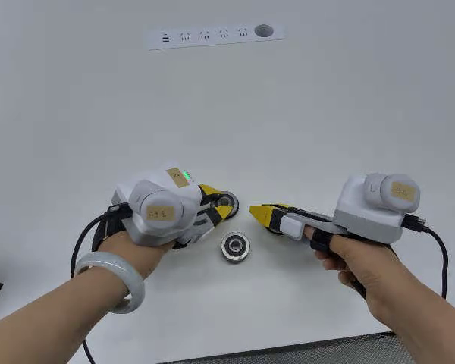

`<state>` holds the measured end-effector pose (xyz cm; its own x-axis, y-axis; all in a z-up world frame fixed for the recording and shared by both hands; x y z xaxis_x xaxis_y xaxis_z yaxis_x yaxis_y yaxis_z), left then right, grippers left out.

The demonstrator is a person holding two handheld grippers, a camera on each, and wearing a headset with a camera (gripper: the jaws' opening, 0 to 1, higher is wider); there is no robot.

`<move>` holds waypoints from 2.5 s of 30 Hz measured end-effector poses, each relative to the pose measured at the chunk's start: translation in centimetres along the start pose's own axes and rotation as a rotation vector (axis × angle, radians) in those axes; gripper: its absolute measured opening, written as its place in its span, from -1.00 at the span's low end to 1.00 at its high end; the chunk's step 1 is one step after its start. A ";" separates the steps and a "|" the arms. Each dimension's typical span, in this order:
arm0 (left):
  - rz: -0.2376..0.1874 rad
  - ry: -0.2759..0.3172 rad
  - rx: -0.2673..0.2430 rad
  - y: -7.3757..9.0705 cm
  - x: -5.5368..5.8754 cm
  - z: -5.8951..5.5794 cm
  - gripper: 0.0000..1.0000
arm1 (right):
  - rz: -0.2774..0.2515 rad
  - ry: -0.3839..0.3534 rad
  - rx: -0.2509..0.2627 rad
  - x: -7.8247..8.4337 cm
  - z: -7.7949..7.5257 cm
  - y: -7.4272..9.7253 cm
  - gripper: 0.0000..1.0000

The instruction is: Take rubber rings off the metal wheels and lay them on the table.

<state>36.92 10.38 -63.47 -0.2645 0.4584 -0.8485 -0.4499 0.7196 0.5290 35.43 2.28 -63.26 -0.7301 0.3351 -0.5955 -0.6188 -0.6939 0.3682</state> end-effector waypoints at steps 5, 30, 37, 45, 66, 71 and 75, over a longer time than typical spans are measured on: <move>-0.002 -0.005 0.004 0.0 0.0 0.0 -0.72 | 0.009 -0.008 -0.004 0.1 -0.1 -0.8 -0.67; -0.016 -0.002 0.003 0.0 0.0 0.0 -0.73 | 0.050 -0.029 -0.041 0.3 0.6 -3.8 -0.64; -0.019 -0.001 0.002 0.1 0.1 -0.1 -0.73 | 0.062 -0.034 -0.059 0.5 1.3 -3.6 -0.65; -0.021 -0.001 0.005 0.1 0.1 0.0 -0.73 | 0.053 -0.035 -0.057 0.2 0.9 -3.2 -0.70; -0.020 -0.001 0.006 0.1 0.1 0.0 -0.73 | 0.082 0.001 -0.036 0.0 0.3 -3.2 -0.95; -0.017 -0.002 0.008 0.1 0.1 0.1 -0.73 | 0.082 -0.007 -0.046 -0.1 0.7 -3.3 -0.96; -0.017 -0.001 0.007 0.1 0.1 0.0 -0.73 | 0.082 0.000 -0.051 0.0 1.0 -3.3 -0.96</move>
<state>36.87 10.52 -63.46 -0.2563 0.4465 -0.8573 -0.4483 0.7308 0.5147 37.15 5.19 -63.71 -0.7781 0.2758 -0.5644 -0.5412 -0.7504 0.3794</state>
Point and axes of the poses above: the centre of the closed fingertips' face, and the gripper's own axes: y roughly backward along the fingers, z roughly to its left, x roughly out of its underside, the point moved 3 cm from there along y, roughly backward along the fingers, and after that the axes turned 6 degrees about -z, right-handed, at the moved point
